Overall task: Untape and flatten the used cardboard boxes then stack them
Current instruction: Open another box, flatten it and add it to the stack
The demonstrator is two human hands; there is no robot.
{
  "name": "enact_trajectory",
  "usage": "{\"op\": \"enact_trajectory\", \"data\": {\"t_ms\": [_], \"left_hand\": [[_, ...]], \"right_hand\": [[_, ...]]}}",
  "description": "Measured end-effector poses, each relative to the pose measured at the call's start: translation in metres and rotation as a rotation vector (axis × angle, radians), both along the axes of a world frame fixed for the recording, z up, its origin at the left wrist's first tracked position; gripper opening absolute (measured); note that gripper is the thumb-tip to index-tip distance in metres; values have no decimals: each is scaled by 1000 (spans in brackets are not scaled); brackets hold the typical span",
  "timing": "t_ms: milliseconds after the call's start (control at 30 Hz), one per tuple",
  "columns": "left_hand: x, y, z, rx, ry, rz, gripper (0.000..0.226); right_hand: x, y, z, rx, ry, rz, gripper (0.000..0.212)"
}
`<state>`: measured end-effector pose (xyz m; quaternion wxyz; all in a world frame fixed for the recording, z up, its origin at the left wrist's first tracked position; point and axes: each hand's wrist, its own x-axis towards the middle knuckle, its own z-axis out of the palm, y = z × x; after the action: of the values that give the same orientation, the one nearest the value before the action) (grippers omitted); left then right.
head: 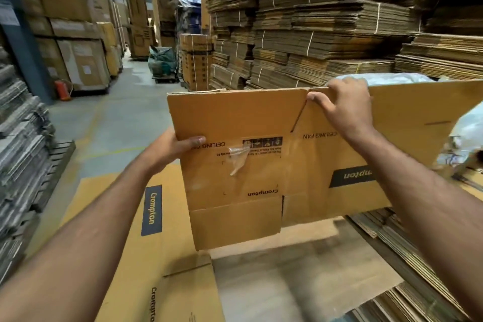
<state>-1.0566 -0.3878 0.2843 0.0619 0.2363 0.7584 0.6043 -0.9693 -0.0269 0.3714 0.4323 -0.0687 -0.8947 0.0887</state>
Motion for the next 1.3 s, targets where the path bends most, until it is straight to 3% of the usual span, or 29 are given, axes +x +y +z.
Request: {"op": "enact_trajectory", "data": {"t_ms": [233,467,633,700,800,867,967,1033,1100,1300], "left_hand": [[-7,6,-1,-81,213,224,18],[-17,11,-14,-127,279,504,26],[-11,19,-3,0,277,598,31],[-11,23,3,70,289,630,36],[-12,33,13,193,299,713,33],[-6,42,25,283,304,797,24],[-1,48,37,343,241,941,29],[3,41,42,360,205,1011,35],[5,30,41,373,232,1033,27],[31,-21,25,451,302,979,9]], "right_hand": [[-17,-5,-9,15,-217,100,45],[-12,1,-27,102,-391,159,35],[-10,-17,-38,166,-599,333,37],[-7,-34,-43,196,-699,360,48],[-3,-71,-52,228,-831,413,111],[0,-101,-64,222,-875,426,129],[0,-136,-79,252,-786,393,116],[-3,-145,-80,264,-734,316,94],[-4,-149,-78,261,-660,234,75],[-6,-168,-85,309,-438,166,56]]}}
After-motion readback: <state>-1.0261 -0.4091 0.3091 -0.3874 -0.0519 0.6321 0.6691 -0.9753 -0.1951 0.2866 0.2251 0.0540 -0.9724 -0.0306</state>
